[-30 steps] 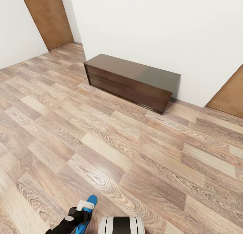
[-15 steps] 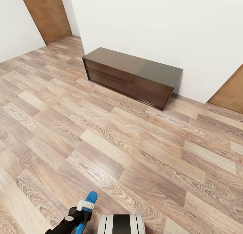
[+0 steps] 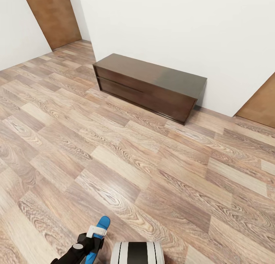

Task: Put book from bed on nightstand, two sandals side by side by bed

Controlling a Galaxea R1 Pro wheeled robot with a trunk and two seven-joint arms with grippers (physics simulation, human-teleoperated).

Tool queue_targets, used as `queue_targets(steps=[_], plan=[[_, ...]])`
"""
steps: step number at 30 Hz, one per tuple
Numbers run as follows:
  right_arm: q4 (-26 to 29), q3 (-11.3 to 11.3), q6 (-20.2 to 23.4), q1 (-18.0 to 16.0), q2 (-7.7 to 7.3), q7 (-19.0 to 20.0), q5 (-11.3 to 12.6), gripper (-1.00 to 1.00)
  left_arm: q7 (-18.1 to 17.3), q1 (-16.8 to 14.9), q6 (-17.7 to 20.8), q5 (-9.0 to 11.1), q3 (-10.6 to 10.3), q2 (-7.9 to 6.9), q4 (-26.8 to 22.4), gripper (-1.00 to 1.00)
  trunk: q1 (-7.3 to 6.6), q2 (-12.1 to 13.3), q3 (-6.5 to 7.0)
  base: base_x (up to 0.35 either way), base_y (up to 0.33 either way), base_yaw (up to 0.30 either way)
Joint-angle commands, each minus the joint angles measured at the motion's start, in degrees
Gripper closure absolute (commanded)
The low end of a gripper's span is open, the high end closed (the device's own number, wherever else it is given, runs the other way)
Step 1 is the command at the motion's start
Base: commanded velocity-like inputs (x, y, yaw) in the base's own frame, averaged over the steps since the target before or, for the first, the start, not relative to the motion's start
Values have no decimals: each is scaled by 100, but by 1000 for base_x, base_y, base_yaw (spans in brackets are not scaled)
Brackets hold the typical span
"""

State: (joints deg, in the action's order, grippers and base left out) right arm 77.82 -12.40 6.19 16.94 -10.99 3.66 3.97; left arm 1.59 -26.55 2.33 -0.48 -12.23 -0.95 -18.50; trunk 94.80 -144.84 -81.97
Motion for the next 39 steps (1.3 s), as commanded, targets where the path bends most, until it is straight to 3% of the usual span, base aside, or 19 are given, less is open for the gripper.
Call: queue_targets(steps=[1,8,17,39], plan=[[10,-8,32,2,1,29,42,-100,17,0,24,-5,-30,-5,-11,-100,-1,-1,-3,0,0,0],[7,-3,32,2,1,29,40,-100,28,-5,17,-5,-26,-16,-13,-100,-1,-1,-3,0,0,0],[6,0,32,2,1,29,41,-100,33,-56,14,-5,-21,-24,-13,-100,23,-13,-202,0,0,0],[6,17,32,2,1,21,39,-100,64,-110,-154,-12,-12,-13,-13,-100,23,-13,-202,0,0,0]])
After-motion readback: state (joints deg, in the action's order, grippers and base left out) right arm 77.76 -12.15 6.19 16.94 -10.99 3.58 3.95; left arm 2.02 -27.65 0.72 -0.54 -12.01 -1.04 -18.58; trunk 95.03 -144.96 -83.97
